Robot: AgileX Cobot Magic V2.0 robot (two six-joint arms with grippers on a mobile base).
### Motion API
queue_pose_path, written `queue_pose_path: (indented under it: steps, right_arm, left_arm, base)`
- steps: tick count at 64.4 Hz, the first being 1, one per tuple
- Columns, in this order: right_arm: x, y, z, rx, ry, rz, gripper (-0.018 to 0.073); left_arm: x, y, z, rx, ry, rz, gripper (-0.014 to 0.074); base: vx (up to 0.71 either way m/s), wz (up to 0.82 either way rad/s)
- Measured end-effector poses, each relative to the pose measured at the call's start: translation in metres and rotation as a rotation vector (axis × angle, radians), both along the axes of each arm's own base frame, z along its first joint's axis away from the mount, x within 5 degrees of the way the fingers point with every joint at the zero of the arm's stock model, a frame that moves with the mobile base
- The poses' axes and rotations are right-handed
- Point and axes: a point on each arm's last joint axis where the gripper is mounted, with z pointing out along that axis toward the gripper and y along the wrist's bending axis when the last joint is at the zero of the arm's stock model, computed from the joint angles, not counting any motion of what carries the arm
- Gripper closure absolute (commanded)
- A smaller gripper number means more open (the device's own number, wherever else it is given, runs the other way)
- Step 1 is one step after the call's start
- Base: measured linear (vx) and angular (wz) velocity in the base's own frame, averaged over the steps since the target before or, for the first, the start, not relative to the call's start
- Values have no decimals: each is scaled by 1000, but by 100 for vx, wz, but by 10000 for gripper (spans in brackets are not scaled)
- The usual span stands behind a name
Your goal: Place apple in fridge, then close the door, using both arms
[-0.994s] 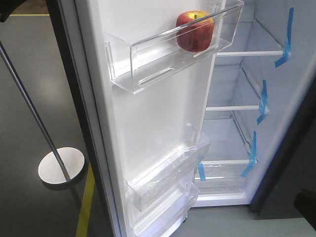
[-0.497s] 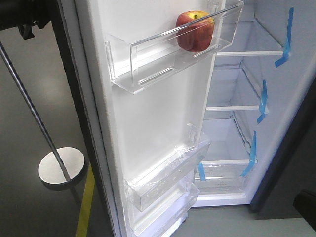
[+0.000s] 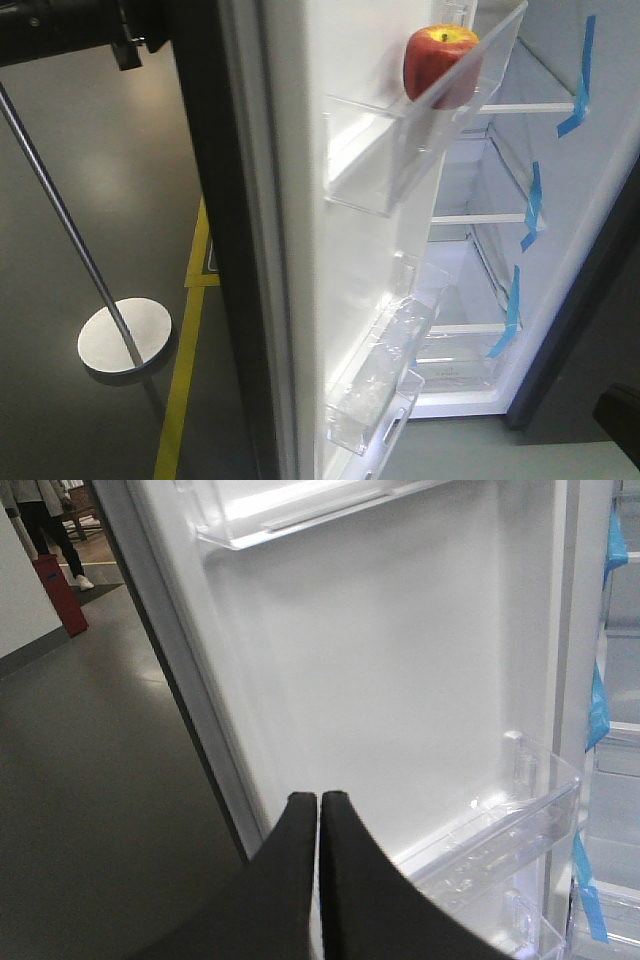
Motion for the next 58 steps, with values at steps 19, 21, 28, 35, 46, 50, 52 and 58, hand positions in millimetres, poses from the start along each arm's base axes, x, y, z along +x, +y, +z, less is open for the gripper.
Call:
queue_pose_path:
  steps: [19,21,28,35,46,50,52,58]
  right_arm:
    - [0,0,1,3,-7,-7,501]
    - [1,-1,1,4,-12,-12,486]
    - [2,-3,4,14,-37,-37,373]
    - [7,-7,9,31,-84,-92,232]
    - [28,-16,33,18,-180,-212,10]
    - [41,-19,47,-5,-211,-253,-38]
    - [46,-20,53,-9,-228,-274,-52]
    - [73,-25,73,-40,-268,-341,-63]
  left_arm:
    - [-34,-50,1,24,-91,-276,345]
    - [-32,-47,1,25,-92,-263,345]
    - [-24,-35,1,31,-97,-206,345]
    - [-15,-20,0,39,-100,-132,345]
    - [-3,4,-3,84,-104,-28,345]
    - [1,12,-4,106,-104,3,345]
    - [2,16,-5,116,-104,18,345]
    - [7,29,-8,149,-102,71,345]
  base:
    - [0,0]
    - [0,0]
    - [0,0]
    - [0,0]
    - [0,0]
    - [0,0]
    - [0,0]
    - [0,0]
